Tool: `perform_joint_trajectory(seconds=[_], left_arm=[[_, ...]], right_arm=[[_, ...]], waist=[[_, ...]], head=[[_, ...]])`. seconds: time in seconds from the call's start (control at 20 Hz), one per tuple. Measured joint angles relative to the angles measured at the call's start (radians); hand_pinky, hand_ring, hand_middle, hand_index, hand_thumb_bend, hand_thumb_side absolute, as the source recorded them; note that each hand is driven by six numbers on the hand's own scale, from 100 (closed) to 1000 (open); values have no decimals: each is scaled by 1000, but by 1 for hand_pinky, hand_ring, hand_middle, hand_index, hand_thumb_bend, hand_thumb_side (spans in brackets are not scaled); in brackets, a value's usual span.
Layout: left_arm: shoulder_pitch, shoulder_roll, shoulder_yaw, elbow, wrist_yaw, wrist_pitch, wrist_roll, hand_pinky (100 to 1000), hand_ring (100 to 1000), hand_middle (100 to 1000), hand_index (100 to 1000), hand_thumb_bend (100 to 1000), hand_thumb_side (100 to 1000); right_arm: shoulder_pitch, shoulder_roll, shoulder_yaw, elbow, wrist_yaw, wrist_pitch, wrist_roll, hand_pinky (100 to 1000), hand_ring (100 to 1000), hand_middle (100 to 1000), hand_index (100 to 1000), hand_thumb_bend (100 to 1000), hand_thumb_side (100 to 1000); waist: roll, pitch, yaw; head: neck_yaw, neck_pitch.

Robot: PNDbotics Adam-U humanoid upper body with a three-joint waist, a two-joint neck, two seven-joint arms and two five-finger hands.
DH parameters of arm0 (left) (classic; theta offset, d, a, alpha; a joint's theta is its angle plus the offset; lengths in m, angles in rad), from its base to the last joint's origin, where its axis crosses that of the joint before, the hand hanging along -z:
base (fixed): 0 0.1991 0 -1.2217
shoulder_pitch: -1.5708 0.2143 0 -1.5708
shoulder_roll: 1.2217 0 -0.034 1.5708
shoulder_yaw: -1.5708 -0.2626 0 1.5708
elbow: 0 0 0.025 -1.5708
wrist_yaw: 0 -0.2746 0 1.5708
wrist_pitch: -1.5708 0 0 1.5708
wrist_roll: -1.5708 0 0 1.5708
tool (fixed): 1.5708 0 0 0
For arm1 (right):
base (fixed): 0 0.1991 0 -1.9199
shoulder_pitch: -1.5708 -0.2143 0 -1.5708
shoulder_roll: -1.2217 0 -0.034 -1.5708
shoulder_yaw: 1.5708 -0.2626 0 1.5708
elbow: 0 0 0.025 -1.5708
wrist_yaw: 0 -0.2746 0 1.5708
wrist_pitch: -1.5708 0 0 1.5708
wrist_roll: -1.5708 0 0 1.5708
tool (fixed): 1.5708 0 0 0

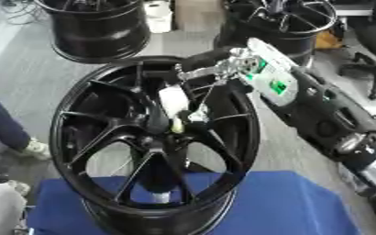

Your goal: Pull the pin out of the wheel hub.

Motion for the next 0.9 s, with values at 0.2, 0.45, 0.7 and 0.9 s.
perform_joint_trajectory(seconds=[0.2,0.45,0.7,0.9], left_arm=[[0,0,0,0,0,0,0,656,653,633,743,573,709],[2,2,7,0,-1,2,4,656,653,633,743,574,709],[3,5,28,0,-3,2,23,656,652,632,743,573,709],[8,4,57,0,-5,1,50,656,652,632,743,573,711]], right_arm=[[-31,-53,-35,-26,-51,13,-14,668,457,323,861,100,236],[-14,-164,-120,-55,-125,51,-67,661,446,306,854,100,205],[103,-291,-244,-52,-195,123,-143,664,450,299,850,100,201],[206,-389,-349,-2,-192,187,-210,669,483,358,841,100,242]], waist=[[-6,0,-6],[-16,-2,-35],[-17,-2,-86],[-14,14,-140]], head=[[1,0],[22,0],[60,-1],[101,-10]])
